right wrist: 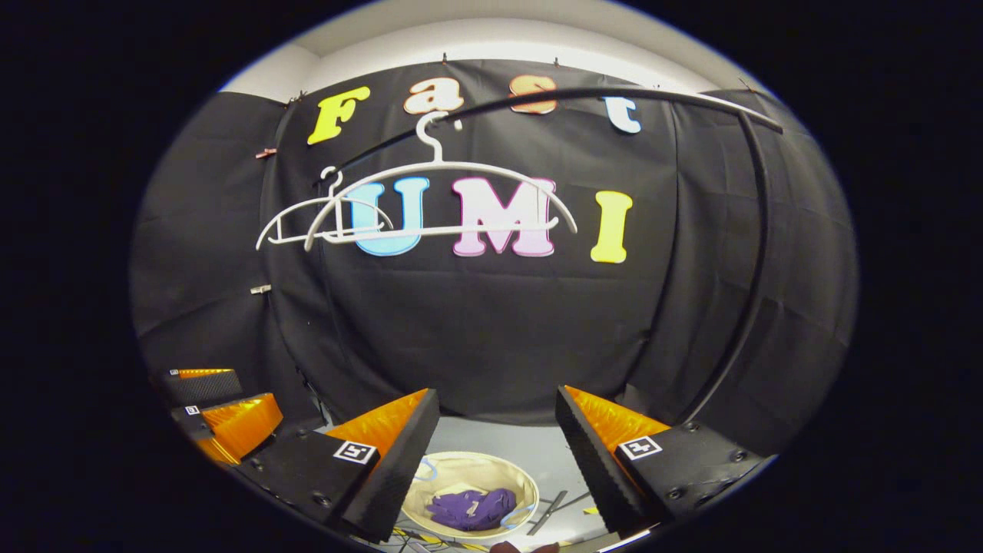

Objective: Grasp the clothes on the hanger with both hands and then place them into the laundry hamper below.

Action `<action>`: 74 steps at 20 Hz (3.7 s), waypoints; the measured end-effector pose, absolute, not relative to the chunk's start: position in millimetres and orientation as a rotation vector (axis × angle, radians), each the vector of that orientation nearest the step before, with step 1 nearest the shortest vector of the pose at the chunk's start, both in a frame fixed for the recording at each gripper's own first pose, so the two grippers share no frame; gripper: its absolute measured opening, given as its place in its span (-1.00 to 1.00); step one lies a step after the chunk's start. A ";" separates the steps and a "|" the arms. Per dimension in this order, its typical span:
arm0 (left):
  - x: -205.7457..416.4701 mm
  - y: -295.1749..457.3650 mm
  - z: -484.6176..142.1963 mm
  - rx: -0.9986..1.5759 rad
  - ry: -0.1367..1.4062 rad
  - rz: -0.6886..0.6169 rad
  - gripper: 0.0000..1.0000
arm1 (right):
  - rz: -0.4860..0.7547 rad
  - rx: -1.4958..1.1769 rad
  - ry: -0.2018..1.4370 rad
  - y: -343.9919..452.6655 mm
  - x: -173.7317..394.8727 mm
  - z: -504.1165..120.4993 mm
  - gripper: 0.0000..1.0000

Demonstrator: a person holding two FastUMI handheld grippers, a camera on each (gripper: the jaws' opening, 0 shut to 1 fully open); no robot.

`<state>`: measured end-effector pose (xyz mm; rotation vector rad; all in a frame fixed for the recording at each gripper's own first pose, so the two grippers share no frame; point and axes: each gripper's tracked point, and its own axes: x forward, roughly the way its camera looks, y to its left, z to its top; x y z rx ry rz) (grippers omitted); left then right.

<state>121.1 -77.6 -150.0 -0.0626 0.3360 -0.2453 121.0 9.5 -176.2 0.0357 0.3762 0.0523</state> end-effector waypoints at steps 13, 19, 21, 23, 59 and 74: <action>96.3 -85.6 -78.3 -0.011 0.175 -0.220 0.90 | 0.066 0.034 0.163 10.4 116.0 -82.1 0.99; 91.6 -79.1 -58.1 0.001 0.125 -0.190 0.90 | 0.052 0.039 0.139 3.8 110.8 -67.1 1.00; 87.5 -79.5 -54.0 -0.008 0.116 -0.190 0.90 | 0.047 0.033 0.124 -1.1 106.5 -60.9 1.00; 84.8 -77.6 -49.7 -0.002 0.106 -0.184 0.84 | 0.041 0.037 0.110 -2.5 103.3 -52.8 0.98; 63.1 -37.7 -11.0 0.009 0.044 -0.107 0.88 | 0.074 0.057 0.064 42.9 57.8 -21.3 0.97; 61.8 -17.4 5.3 -0.002 0.010 -0.041 0.88 | 0.117 0.040 0.077 54.2 53.2 -25.1 0.97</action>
